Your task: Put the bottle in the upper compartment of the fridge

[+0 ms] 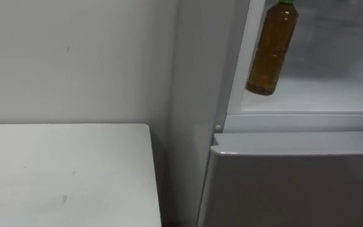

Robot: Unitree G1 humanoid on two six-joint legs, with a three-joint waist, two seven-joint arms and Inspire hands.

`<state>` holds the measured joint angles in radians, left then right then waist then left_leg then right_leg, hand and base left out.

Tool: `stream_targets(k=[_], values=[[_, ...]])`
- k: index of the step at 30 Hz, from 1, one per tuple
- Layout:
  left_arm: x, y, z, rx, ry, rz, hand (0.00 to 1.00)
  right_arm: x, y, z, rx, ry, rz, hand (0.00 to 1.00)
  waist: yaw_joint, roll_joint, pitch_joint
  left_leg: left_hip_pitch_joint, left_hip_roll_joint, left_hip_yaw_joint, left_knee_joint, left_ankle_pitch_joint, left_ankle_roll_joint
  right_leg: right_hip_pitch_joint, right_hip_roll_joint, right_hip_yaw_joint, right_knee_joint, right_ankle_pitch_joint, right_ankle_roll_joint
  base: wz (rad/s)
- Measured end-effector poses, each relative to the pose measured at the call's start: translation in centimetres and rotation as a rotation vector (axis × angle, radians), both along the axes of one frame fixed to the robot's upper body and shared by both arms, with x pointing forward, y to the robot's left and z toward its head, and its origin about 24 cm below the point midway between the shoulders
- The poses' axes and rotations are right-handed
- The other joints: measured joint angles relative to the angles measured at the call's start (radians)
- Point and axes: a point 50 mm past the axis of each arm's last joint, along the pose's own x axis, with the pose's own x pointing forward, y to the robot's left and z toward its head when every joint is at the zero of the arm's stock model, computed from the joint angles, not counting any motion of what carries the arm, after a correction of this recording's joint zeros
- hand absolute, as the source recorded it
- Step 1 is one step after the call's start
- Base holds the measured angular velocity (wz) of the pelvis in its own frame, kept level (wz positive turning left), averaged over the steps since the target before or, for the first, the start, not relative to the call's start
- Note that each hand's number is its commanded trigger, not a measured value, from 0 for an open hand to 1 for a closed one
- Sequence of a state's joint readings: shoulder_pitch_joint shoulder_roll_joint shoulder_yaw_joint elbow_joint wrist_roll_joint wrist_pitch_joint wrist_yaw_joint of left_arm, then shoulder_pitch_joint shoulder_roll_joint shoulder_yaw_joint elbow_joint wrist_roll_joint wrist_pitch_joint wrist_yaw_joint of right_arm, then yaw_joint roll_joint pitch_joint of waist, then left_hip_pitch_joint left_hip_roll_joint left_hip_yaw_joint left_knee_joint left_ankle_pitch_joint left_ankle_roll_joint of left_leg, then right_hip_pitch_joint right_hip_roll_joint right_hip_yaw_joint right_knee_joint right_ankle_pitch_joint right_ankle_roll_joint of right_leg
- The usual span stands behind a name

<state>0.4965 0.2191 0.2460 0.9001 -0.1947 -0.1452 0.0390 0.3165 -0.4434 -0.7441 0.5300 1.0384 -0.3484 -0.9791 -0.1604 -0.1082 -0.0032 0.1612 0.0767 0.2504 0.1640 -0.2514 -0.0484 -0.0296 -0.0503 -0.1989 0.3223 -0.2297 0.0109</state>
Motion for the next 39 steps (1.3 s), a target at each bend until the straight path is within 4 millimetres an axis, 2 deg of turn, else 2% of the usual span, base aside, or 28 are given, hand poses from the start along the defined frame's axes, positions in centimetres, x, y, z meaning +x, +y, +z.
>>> stream_targets(k=[1,2,4,9,17,28,31,33,39], values=[[0.0,0.0,0.0,0.002,0.002,-0.004,0.00,0.0,-0.2,0.4,-0.016,0.005,-0.002,0.00,-0.001,0.000,-0.0001,0.000,0.000,0.000,0.000,0.000,0.000,-0.001,0.000,0.000,0.000,0.000,0.000,0.00],[0.0,0.1,0.0,0.005,0.002,-0.006,0.00,0.1,-0.7,1.2,-0.047,0.000,-0.013,0.00,-0.002,-0.006,-0.0036,-0.002,-0.001,0.001,-0.001,0.000,0.000,-0.006,-0.001,0.001,0.004,0.000,0.000,-0.03],[-0.1,0.2,0.1,0.008,0.005,-0.005,0.00,0.5,-1.4,2.8,-0.097,-0.035,-0.028,0.00,-0.006,-0.005,-0.0033,-0.008,-0.001,0.002,-0.002,0.000,0.000,-0.013,-0.001,0.001,0.007,0.000,0.000,-0.02],[-0.1,0.3,0.1,0.016,0.020,-0.014,0.00,2.9,-3.2,7.0,-0.234,-0.074,-0.019,0.00,-0.024,-0.013,-0.0057,-0.020,-0.001,0.012,0.002,0.000,0.000,-0.040,0.000,0.012,0.021,0.001,-0.003,-0.05],[0.0,0.3,0.0,0.016,0.026,-0.028,0.00,3.9,-3.1,7.5,-0.208,-0.105,-0.027,0.00,-0.027,-0.015,-0.0051,-0.018,-0.001,0.014,0.002,0.000,0.000,-0.040,0.000,0.013,0.021,0.000,-0.003,-0.02],[-0.3,-0.2,-0.3,-0.001,0.046,-0.031,0.00,5.4,-2.1,8.8,-0.219,-0.144,0.025,0.00,-0.022,0.000,0.0037,0.004,-0.004,0.026,0.004,0.000,0.000,-0.023,0.001,0.030,0.032,-0.001,-0.002,-0.02],[0.0,-0.2,-0.3,-0.004,0.036,-0.033,0.00,6.1,-1.3,9.4,-0.260,-0.133,0.053,0.00,-0.010,0.012,0.0104,0.007,-0.005,0.036,0.003,0.000,0.000,-0.031,0.002,0.042,0.041,-0.001,-0.002,-0.15],[0.5,-0.2,-0.3,0.002,0.016,-0.042,0.00,6.8,0.0,9.6,-0.308,-0.129,0.083,0.00,0.002,0.022,0.0136,0.004,-0.004,0.048,0.002,0.000,0.000,-0.047,0.005,0.051,0.052,0.000,-0.004,-0.21],[-0.3,-0.6,-0.6,-0.009,0.046,-0.041,0.00,8.1,2.3,9.8,-0.381,-0.101,0.155,0.00,0.009,0.032,0.0132,-0.004,-0.008,0.047,0.002,0.000,0.000,-0.075,0.010,0.071,0.074,0.010,-0.020,-0.17]])
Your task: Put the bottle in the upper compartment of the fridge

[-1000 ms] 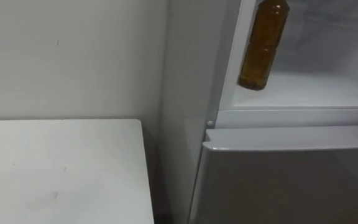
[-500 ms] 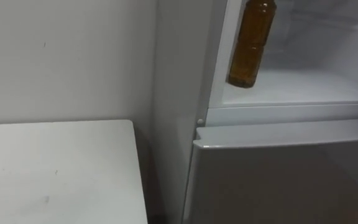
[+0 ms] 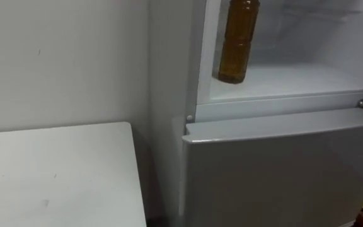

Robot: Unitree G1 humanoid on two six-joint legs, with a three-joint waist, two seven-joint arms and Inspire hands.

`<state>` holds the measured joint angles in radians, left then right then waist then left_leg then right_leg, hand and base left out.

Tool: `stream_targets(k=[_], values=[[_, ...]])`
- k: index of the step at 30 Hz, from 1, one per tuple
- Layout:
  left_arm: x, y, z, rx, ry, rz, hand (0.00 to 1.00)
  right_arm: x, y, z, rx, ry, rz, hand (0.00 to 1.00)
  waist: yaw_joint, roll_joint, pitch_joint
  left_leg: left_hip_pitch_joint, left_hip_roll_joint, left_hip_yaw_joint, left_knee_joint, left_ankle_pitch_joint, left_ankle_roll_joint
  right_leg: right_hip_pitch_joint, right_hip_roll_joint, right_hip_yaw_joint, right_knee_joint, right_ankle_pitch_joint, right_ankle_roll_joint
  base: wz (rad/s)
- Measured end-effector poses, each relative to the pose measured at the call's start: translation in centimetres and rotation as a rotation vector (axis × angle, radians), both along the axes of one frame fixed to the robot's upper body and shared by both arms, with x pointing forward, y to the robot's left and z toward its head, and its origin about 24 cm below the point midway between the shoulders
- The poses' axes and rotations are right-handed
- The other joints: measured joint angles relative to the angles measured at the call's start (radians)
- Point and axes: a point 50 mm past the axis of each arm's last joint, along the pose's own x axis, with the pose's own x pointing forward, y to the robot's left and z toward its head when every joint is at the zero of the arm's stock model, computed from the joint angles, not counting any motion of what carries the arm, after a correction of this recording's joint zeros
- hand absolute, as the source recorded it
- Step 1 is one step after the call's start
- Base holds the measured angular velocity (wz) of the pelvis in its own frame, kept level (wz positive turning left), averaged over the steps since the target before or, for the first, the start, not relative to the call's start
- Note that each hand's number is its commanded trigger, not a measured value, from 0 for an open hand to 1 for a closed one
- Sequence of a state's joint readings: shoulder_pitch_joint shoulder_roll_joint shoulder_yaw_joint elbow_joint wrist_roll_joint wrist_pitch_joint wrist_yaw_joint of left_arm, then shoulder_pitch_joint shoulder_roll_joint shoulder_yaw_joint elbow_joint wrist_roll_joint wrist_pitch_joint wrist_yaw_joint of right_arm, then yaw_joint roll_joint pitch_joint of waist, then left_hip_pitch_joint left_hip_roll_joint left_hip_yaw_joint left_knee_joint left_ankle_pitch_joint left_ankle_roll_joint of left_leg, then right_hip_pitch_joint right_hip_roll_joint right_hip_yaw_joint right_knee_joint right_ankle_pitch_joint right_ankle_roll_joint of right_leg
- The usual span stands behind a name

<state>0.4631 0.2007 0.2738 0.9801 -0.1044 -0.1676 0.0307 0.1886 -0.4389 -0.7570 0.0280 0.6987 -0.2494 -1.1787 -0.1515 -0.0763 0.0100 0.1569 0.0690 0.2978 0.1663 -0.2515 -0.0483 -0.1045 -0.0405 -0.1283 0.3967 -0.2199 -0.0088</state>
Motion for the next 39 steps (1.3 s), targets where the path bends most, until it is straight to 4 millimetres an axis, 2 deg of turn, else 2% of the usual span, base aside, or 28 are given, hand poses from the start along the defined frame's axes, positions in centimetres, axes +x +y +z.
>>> stream_targets(k=[5,9,12,18,25,29,34,39], values=[[-0.5,-0.5,-0.3,-0.018,0.028,-0.010,0.00,0.6,1.5,0.0,-0.009,-0.019,0.063,0.00,0.012,0.004,-0.0008,0.001,0.001,0.000,0.003,0.000,0.000,-0.002,0.007,0.012,0.000,0.006,-0.005,-0.10],[-0.1,-0.9,-0.5,-0.028,0.023,-0.016,0.00,1.2,2.5,0.2,-0.024,-0.032,0.117,0.00,0.019,0.014,-0.0070,0.001,0.002,0.000,0.011,0.000,0.001,0.000,0.007,0.015,0.000,0.012,-0.006,-0.02],[0.1,-1.1,-0.6,-0.034,0.019,-0.016,0.00,1.7,3.3,0.1,-0.030,-0.034,0.156,0.00,0.020,0.014,-0.0071,0.001,0.003,0.000,0.021,-0.001,0.001,0.001,0.008,0.017,0.002,0.016,-0.008,0.00],[-0.3,-1.3,-0.8,-0.038,0.048,-0.035,0.00,2.6,4.4,-0.2,-0.092,0.038,0.202,0.00,0.023,0.016,-0.0075,-0.008,0.003,-0.002,0.034,-0.001,0.002,-0.001,0.008,0.022,0.004,0.019,0.001,0.00],[-0.4,-1.5,-0.9,-0.046,0.069,-0.062,0.00,2.5,5.7,-0.5,-0.128,0.072,0.332,0.00,0.028,0.020,-0.0084,-0.012,0.006,-0.003,0.042,-0.001,0.002,-0.001,0.010,0.022,0.001,0.026,-0.002,0.00],[0.3,-2.2,-1.2,-0.065,0.068,-0.110,0.00,2.9,7.2,-0.8,-0.131,0.014,0.397,0.00,0.051,0.025,-0.0098,-0.019,0.007,-0.004,0.050,-0.002,0.003,-0.001,0.010,0.022,-0.002,0.032,-0.003,0.01],[0.3,-2.7,-1.4,-0.080,0.082,-0.142,0.00,4.1,8.9,-0.9,-0.171,-0.010,0.509,0.00,0.081,0.048,-0.0151,-0.028,0.007,-0.007,0.055,-0.003,0.006,0.002,0.011,0.021,-0.020,0.045,0.001,0.01],[-0.4,-3.6,-1.7,-0.116,0.127,-0.197,0.00,5.5,10.8,-0.9,-0.228,0.001,0.664,0.00,0.096,0.064,-0.0127,-0.031,0.008,-0.016,0.056,-0.003,0.008,0.007,0.010,0.014,-0.032,0.049,0.002,0.04]])
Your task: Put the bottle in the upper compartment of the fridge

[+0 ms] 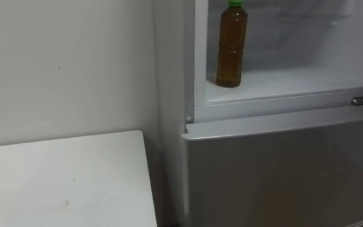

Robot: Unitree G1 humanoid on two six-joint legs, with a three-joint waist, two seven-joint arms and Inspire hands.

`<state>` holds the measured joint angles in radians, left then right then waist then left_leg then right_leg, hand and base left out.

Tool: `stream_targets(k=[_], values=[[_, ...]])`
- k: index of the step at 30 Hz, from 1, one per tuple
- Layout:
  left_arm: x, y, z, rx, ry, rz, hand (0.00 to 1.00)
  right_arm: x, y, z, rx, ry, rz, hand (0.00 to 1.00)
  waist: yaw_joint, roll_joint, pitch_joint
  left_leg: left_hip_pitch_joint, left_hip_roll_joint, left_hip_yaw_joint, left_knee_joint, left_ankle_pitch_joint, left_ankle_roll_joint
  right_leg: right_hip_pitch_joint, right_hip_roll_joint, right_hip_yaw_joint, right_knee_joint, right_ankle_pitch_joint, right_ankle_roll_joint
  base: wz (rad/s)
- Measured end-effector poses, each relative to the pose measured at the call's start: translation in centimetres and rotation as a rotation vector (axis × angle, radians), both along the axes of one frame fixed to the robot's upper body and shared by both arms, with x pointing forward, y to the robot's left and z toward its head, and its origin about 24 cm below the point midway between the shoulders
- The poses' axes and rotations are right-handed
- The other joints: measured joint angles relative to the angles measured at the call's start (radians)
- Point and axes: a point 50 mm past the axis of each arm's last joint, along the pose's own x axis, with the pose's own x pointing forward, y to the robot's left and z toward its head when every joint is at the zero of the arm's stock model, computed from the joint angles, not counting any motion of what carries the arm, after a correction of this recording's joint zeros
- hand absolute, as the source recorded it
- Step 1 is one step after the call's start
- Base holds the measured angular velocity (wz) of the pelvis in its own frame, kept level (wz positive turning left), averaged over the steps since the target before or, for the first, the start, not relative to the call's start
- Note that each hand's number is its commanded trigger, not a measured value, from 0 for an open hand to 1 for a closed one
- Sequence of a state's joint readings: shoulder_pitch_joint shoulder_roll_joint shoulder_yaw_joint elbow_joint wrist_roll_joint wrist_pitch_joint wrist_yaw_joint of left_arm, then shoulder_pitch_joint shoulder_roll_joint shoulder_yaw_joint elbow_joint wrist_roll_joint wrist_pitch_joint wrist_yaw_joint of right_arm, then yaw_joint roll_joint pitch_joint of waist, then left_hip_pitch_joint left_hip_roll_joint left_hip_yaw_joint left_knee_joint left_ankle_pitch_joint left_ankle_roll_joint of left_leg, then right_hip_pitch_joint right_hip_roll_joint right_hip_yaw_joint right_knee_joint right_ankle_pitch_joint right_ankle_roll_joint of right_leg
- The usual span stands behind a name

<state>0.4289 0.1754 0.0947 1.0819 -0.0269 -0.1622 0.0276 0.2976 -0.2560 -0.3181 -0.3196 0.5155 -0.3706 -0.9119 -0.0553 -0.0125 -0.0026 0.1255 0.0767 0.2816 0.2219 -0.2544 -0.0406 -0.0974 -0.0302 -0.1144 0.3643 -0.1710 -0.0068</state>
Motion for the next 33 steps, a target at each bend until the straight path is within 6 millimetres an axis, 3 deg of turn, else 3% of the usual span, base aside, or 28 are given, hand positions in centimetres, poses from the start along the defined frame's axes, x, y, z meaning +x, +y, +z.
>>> stream_targets(k=[12,33], values=[[0.3,-0.3,-0.1,-0.006,-0.002,-0.021,0.00,1.3,1.7,0.2,-0.070,-0.006,0.183,0.00,0.034,-0.003,0.0008,0.006,-0.001,-0.038,-0.025,0.001,0.002,0.030,0.000,-0.026,-0.031,-0.002,0.000,0.10],[1.1,0.0,-0.1,0.000,-0.021,-0.027,0.00,1.5,2.6,1.4,-0.164,-0.033,0.236,0.00,0.035,-0.019,0.0052,0.026,-0.002,-0.038,-0.043,0.001,0.002,0.056,0.001,-0.035,-0.058,-0.022,0.011,0.01]])
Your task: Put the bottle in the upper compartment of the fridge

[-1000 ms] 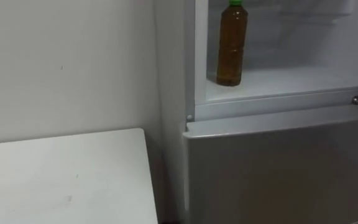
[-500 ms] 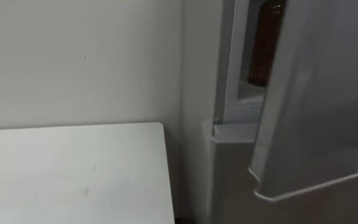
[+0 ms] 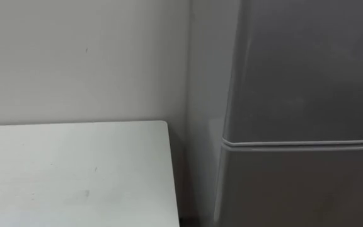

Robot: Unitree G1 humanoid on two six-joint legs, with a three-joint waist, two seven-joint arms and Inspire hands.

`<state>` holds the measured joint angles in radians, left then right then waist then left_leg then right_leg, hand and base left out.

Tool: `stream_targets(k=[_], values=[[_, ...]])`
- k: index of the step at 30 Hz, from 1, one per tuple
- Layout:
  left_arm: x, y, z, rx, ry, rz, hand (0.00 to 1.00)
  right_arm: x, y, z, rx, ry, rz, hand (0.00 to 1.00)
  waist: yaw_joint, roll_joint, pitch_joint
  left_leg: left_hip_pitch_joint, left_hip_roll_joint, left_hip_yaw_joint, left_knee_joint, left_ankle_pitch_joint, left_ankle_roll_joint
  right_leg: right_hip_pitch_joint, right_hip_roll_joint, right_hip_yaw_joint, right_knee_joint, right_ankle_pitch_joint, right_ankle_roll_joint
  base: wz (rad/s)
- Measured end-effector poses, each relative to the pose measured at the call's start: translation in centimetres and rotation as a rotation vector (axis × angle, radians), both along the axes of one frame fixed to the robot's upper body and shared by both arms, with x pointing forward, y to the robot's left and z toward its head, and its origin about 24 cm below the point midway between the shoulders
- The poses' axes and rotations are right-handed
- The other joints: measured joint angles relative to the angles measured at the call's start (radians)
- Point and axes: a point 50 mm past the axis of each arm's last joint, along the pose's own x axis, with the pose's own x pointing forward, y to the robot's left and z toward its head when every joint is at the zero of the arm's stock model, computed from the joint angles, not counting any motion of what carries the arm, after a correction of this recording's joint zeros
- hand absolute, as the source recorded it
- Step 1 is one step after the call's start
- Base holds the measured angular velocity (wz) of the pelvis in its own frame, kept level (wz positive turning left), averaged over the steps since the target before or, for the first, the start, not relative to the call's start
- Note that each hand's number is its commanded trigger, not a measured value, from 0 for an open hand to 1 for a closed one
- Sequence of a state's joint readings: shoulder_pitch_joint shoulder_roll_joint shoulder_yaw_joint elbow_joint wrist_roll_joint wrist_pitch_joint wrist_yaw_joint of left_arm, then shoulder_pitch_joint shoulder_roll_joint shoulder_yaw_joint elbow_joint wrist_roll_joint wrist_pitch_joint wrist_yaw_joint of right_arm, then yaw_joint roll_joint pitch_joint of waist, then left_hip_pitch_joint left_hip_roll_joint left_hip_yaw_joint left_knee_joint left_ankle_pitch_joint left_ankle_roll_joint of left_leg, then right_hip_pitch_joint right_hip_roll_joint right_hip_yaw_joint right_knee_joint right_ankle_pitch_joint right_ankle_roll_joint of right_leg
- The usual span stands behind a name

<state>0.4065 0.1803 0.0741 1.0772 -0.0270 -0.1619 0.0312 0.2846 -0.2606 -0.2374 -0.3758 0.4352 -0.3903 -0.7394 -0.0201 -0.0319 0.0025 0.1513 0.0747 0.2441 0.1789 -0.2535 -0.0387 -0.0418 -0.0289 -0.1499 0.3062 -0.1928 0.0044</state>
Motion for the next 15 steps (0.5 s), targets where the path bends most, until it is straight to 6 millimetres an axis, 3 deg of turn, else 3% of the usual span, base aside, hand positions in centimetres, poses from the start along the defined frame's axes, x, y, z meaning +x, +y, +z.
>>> stream_targets(k=[8,15], values=[[0.2,0.2,0.1,0.007,0.000,-0.037,0.00,0.7,0.6,1.6,-0.038,-0.079,0.035,0.00,0.004,-0.013,0.0009,0.003,0.001,-0.002,-0.003,0.000,0.000,0.005,0.000,-0.005,0.003,0.001,-0.001,0.02],[1.2,0.2,0.0,0.009,-0.009,-0.074,0.00,1.9,1.8,3.6,-0.193,-0.139,0.051,0.00,0.020,-0.015,0.0014,0.000,0.001,-0.013,-0.009,0.000,0.000,0.004,-0.002,-0.018,0.002,0.002,-0.003,0.04]])
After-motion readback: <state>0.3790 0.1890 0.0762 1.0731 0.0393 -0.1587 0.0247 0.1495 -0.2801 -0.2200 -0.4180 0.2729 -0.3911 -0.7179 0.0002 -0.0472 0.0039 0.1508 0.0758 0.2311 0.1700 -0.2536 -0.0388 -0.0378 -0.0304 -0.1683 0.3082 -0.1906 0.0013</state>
